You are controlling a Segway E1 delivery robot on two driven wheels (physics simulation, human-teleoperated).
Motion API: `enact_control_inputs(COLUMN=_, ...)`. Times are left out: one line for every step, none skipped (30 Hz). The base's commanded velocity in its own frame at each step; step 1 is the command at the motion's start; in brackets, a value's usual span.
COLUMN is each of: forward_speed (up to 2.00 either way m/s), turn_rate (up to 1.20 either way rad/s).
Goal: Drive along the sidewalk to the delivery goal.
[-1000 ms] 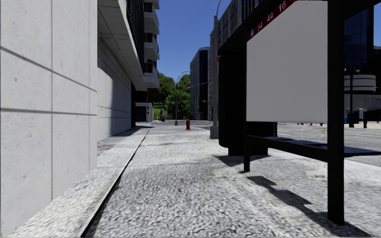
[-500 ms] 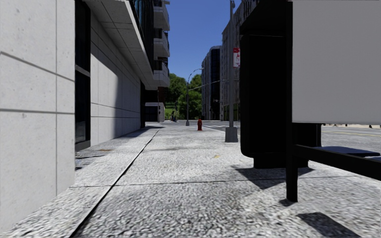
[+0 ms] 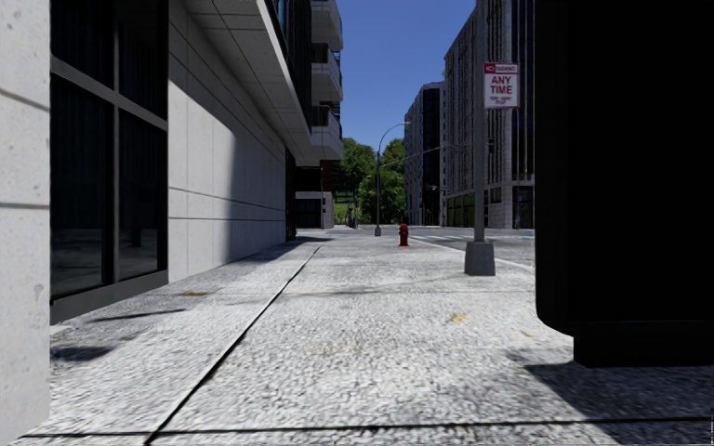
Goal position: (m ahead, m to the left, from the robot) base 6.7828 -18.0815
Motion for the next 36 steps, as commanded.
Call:
enact_control_inputs(forward_speed=1.96, turn_rate=0.00)
enact_control_inputs(forward_speed=1.96, turn_rate=0.00)
enact_control_inputs(forward_speed=1.96, turn_rate=0.00)
enact_control_inputs(forward_speed=1.96, turn_rate=0.00)
enact_control_inputs(forward_speed=1.96, turn_rate=0.07)
enact_control_inputs(forward_speed=1.96, turn_rate=0.07)
enact_control_inputs(forward_speed=1.96, turn_rate=0.55)
enact_control_inputs(forward_speed=1.96, turn_rate=1.03)
enact_control_inputs(forward_speed=1.96, turn_rate=1.20)
enact_control_inputs(forward_speed=1.96, turn_rate=1.20)
enact_control_inputs(forward_speed=1.96, turn_rate=1.20)
enact_control_inputs(forward_speed=1.96, turn_rate=0.79)
enact_control_inputs(forward_speed=1.96, turn_rate=0.33)
enact_control_inputs(forward_speed=1.96, turn_rate=0.11)
enact_control_inputs(forward_speed=1.96, turn_rate=0.11)
enact_control_inputs(forward_speed=1.96, turn_rate=0.03)
enact_control_inputs(forward_speed=1.96, turn_rate=0.00)
enact_control_inputs(forward_speed=1.96, turn_rate=0.00)
enact_control_inputs(forward_speed=1.96, turn_rate=0.00)
enact_control_inputs(forward_speed=1.96, turn_rate=0.00)
enact_control_inputs(forward_speed=1.96, turn_rate=0.00)
enact_control_inputs(forward_speed=1.96, turn_rate=0.00)
enact_control_inputs(forward_speed=1.96, turn_rate=0.00)
enact_control_inputs(forward_speed=1.96, turn_rate=0.00)
enact_control_inputs(forward_speed=1.96, turn_rate=0.00)
enact_control_inputs(forward_speed=1.96, turn_rate=0.00)
enact_control_inputs(forward_speed=1.96, turn_rate=0.00)
enact_control_inputs(forward_speed=1.96, turn_rate=0.00)
enact_control_inputs(forward_speed=1.96, turn_rate=0.00)
enact_control_inputs(forward_speed=1.96, turn_rate=0.00)
enact_control_inputs(forward_speed=1.96, turn_rate=0.00)
enact_control_inputs(forward_speed=1.96, turn_rate=0.00)
enact_control_inputs(forward_speed=1.96, turn_rate=0.00)
enact_control_inputs(forward_speed=1.96, turn_rate=0.00)
enact_control_inputs(forward_speed=1.96, turn_rate=0.00)
enact_control_inputs(forward_speed=1.96, turn_rate=0.00)
